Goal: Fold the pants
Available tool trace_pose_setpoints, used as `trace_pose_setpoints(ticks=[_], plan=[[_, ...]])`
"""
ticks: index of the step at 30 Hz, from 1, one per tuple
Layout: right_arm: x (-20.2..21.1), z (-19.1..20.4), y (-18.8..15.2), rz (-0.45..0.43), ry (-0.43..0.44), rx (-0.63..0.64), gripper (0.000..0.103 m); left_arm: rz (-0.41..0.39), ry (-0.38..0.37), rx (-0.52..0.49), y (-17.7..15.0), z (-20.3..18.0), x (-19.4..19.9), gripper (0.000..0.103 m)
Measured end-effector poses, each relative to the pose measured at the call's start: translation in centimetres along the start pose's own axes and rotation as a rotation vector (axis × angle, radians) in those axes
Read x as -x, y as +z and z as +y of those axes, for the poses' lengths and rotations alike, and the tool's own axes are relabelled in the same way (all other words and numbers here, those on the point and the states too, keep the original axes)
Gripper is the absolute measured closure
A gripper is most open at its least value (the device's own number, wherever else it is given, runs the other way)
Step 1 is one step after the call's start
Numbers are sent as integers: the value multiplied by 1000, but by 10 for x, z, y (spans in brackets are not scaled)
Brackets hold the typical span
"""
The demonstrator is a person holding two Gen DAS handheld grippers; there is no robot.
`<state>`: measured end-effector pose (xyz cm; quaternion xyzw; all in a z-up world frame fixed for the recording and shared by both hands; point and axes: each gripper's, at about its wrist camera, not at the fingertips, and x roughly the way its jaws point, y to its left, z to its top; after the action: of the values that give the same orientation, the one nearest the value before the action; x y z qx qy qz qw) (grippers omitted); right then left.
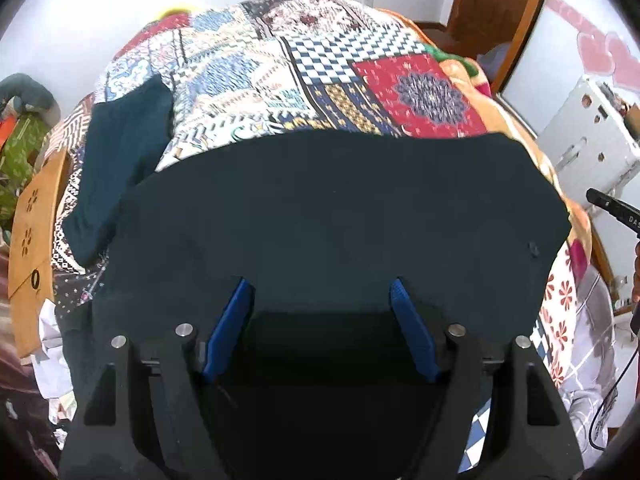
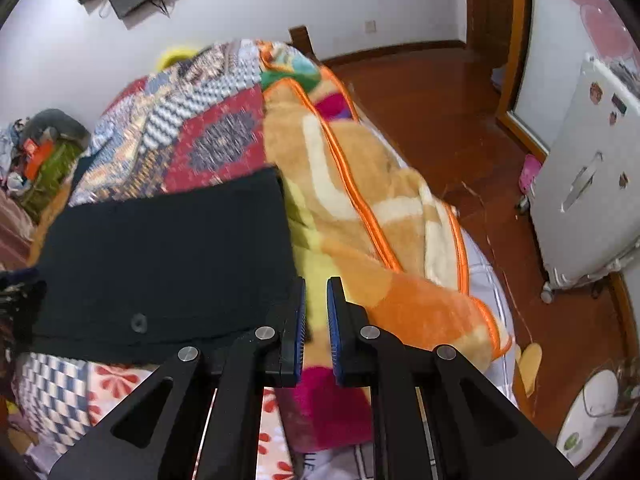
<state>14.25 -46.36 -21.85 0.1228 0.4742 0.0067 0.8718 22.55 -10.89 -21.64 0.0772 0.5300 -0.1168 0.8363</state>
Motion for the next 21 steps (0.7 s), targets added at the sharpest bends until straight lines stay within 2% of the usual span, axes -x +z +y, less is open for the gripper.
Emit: trace_pose_setpoints(ticks=[5, 9, 11, 12, 13, 15, 21], plan=[[24, 42, 17, -70, 48, 90, 83, -98, 33, 91, 2, 41, 34, 30], [33, 100, 33, -123, 116, 220, 81, -172, 98, 191, -5, 99, 65, 21], [33, 127, 38, -135, 158, 269, 79, -200, 144, 253, -14, 135, 78, 21], [33, 147, 42, -140, 188, 302, 74, -201, 158, 278, -19, 150, 81, 21], [30, 159, 44, -140, 211, 325, 66, -197, 169, 313, -26, 169, 84, 20], [20, 186, 48, -123, 266, 377, 58, -182, 187, 388, -44, 202, 87, 20], [-29, 275, 45, -22, 346, 548, 58, -94, 242, 537, -103, 267, 72, 20]])
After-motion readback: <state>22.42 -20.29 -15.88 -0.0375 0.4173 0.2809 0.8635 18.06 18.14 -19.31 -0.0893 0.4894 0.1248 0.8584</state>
